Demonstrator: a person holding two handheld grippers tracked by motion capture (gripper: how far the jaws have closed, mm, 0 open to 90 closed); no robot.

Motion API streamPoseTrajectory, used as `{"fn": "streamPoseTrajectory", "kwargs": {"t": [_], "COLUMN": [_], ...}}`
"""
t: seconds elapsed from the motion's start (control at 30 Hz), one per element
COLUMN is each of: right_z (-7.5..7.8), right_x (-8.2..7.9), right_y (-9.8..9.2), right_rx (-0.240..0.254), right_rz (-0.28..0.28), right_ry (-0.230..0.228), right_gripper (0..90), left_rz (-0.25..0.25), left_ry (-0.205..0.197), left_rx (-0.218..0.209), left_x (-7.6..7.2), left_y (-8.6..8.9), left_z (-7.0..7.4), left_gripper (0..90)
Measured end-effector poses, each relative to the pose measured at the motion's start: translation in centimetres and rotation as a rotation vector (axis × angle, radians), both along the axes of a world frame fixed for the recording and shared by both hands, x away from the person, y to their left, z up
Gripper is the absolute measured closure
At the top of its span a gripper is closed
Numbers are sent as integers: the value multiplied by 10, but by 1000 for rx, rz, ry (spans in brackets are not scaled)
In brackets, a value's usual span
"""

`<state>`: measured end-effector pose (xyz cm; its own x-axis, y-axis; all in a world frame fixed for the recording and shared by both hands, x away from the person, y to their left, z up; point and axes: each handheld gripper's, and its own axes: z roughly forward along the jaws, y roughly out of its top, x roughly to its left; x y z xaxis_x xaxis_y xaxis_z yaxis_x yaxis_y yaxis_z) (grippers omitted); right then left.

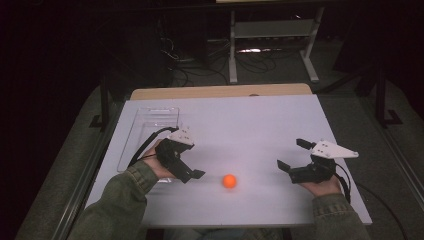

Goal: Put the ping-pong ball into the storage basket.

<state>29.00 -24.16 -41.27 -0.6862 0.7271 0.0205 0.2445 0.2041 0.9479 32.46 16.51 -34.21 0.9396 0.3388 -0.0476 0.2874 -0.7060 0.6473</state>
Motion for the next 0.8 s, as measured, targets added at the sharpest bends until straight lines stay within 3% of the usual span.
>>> {"fn": "streamPoseTrajectory", "kwargs": {"t": [0.4,0.8], "right_z": [0,1], "right_x": [0,0], "right_y": [-1,-1], "right_rx": [3,5], "right_rz": [-10,-14], "right_ry": [-1,-4], "right_gripper": [0,0], "left_rz": [-57,-81], "left_ry": [12,30], "left_rx": [44,67], "left_x": [-1,2], "left_y": [-21,-35], "left_z": [-6,-14], "left_gripper": [0,0]}}
